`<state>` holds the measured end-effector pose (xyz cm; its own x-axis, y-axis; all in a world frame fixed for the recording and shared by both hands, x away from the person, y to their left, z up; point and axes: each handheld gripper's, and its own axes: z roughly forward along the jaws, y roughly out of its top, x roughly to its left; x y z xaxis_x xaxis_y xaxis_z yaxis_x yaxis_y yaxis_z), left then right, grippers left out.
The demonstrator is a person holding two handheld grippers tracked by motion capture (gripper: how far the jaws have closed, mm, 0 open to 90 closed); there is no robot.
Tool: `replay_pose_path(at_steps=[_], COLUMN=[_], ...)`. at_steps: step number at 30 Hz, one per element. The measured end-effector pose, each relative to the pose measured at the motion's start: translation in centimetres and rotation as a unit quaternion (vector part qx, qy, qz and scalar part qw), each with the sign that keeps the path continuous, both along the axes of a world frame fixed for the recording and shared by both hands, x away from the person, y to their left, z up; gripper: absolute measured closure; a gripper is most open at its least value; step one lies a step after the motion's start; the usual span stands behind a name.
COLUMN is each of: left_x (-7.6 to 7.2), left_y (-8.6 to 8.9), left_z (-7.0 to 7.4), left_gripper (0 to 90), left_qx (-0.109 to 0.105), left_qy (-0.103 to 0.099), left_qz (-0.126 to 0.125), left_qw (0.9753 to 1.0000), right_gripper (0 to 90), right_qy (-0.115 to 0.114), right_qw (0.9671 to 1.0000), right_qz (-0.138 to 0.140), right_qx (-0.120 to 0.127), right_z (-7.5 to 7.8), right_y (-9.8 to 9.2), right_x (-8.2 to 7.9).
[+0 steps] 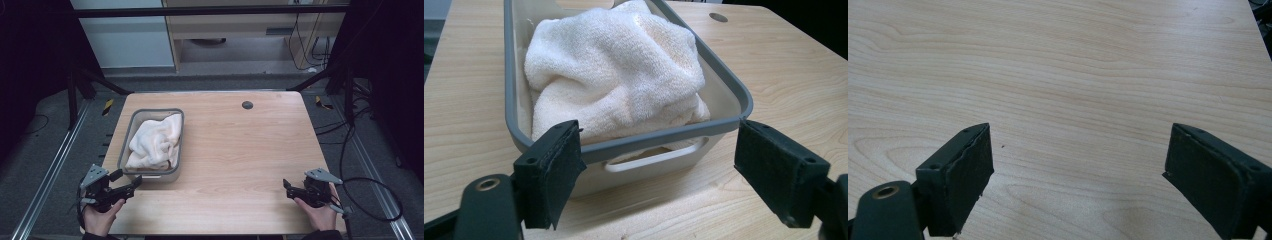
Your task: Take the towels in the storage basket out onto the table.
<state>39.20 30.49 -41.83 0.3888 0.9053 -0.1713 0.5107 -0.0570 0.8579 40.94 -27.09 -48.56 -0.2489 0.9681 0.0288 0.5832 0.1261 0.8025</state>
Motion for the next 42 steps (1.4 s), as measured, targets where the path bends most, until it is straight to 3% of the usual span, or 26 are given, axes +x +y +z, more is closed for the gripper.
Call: replay_pose_path(at_steps=[14, 28, 42], left_x=[0.8, 3.0, 6.1], left_y=[0.7, -0.2, 0.0], left_z=[2.5, 4.5, 5.6], left_gripper=[18.2, 18.2, 18.4], left_qx=[-0.010, 0.007, 0.025], left_qy=[-0.020, -0.028, -0.009], left_qz=[0.001, -0.011, -0.002], left_qw=[0.9998, 0.9995, 0.9997], right_gripper=[11.6, 11.2, 10.7], right_qy=[0.004, 0.007, 0.009], right_qw=[1.0000, 1.0000, 1.0000], right_qz=[0.003, 0.001, 0.001], right_qx=[0.000, -0.001, 0.000], right_z=[-0.2, -0.2, -0.1], right_y=[0.1, 0.1, 0.0], right_x=[0.2, 0.3, 0.4])
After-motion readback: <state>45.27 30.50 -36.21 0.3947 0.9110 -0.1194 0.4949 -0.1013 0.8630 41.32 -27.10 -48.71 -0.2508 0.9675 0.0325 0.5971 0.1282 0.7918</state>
